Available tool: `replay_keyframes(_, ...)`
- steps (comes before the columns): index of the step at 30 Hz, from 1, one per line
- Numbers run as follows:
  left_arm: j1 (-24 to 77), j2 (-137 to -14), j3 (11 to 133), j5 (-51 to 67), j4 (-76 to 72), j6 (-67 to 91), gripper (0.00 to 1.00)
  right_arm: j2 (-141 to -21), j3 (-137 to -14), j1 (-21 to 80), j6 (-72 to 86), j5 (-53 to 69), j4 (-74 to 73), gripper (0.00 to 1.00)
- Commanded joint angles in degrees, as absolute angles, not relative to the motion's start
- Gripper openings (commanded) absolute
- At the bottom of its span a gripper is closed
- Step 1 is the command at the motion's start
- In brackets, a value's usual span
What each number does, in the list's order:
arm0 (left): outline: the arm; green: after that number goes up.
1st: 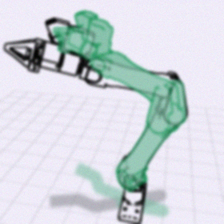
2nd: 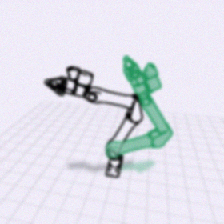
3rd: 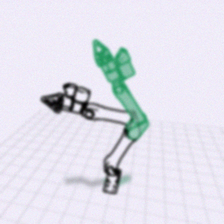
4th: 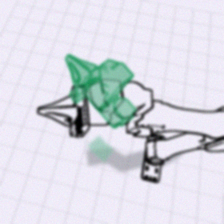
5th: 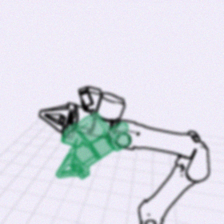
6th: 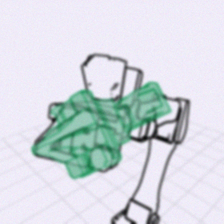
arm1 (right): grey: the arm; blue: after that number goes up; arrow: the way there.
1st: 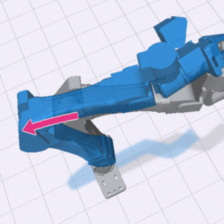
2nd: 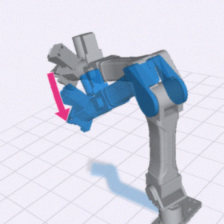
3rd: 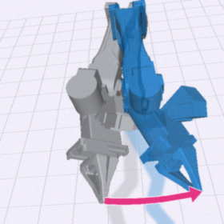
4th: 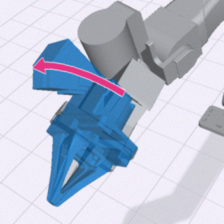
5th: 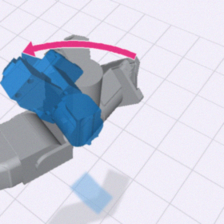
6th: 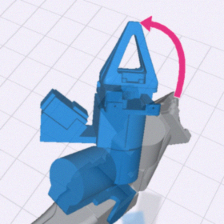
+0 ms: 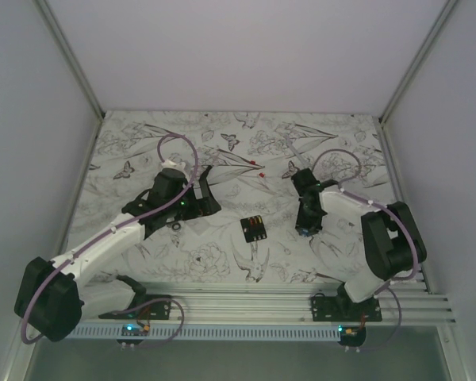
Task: Snap on the fuse box
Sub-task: Move the fuse to the center of the board.
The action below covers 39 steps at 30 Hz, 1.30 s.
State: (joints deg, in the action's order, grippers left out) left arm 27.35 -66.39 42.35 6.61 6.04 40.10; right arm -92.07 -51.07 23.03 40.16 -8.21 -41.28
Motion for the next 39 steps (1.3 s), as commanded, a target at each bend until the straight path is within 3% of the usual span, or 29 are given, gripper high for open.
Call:
replay_keyframes(1, 26.9, -67.0, 41.6, 8.3, 6.6, 40.9, 0.95, -95.7, -52.3, 26.7, 35.3, -2.3, -33.3, 0.31)
replay_keyframes(13, 26.9, -68.8, 42.2, 10.3, 6.2, 43.3, 0.95, -92.0, -49.9, 26.9, 33.9, -9.4, -31.4, 0.43)
replay_keyframes(22, 26.9, -69.9, 42.2, 11.5, 6.0, 44.5, 0.95, -90.9, -48.6, 26.9, 37.3, -16.1, -30.6, 0.42)
replay_keyframes(30, 26.9, -70.2, 42.3, 12.3, 5.6, 44.9, 0.95, -91.4, -47.2, 26.9, 38.2, -12.8, -29.8, 0.37)
replay_keyframes(39, 27.1, -70.5, 42.8, 12.9, 5.5, 45.4, 0.95, -90.6, -46.7, 27.0, 40.4, -11.7, -34.7, 0.38)
